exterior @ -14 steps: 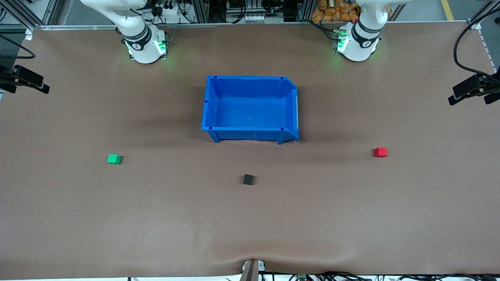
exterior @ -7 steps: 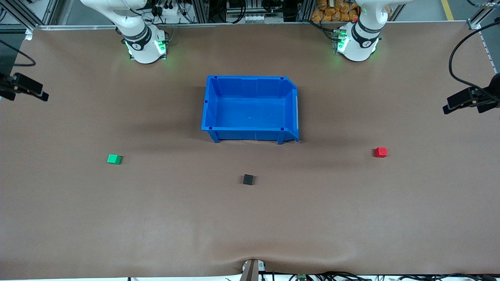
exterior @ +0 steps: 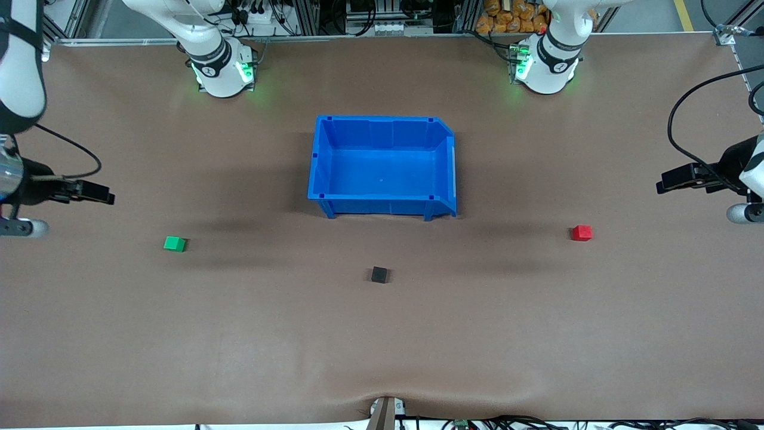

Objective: Attach green and red cubes to black cube
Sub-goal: 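Reach the right gripper to the green cube while the left gripper reaches the red cube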

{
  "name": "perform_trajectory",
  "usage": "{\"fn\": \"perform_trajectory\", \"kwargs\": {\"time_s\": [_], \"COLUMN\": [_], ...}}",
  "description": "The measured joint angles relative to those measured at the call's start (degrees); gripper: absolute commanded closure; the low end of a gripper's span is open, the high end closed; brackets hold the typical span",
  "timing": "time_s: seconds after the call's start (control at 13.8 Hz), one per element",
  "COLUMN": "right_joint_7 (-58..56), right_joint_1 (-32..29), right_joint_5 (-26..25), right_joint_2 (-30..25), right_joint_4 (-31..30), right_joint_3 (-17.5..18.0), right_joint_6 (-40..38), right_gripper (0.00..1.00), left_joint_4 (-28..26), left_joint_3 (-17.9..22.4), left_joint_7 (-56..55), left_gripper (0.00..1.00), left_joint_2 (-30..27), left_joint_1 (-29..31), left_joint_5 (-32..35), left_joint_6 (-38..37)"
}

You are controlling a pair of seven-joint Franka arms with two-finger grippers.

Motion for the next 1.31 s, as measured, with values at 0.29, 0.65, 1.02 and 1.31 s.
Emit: {"fn": "perform_trajectory", "kwargs": {"time_s": [0.29,0.65,1.02,1.31], "right_joint_7": [0.0,-2.3,-7.3,-7.9], "right_joint_1": [0.7,0.8,0.9,0.0], "right_joint_5": [0.0,0.1,0.3,0.3], "right_joint_2": [4.6,11.2,16.6,20.2], "right_joint_4": [-0.3,-0.3,-0.4,-0.9], "right_joint_3": [0.3,0.4,0.4,0.2], "right_joint_6": [-0.2,0.0,2.1,7.5], "right_gripper": [0.0,0.0,0.0,0.0], "left_joint_4": [0.5,1.7,3.9,4.1], "left_joint_3": [0.0,0.1,0.0,0.0], "left_joint_7": [0.0,0.0,-0.9,-1.8], "left_gripper": [0.0,0.0,0.0,0.0], "left_joint_2": [1.0,4.0,6.5,10.7], "left_joint_1": [-0.2,-0.2,-0.4,-1.5], "left_joint_5": [0.1,0.1,0.1,0.1], "left_joint_6": [0.0,0.3,2.6,6.6]}}
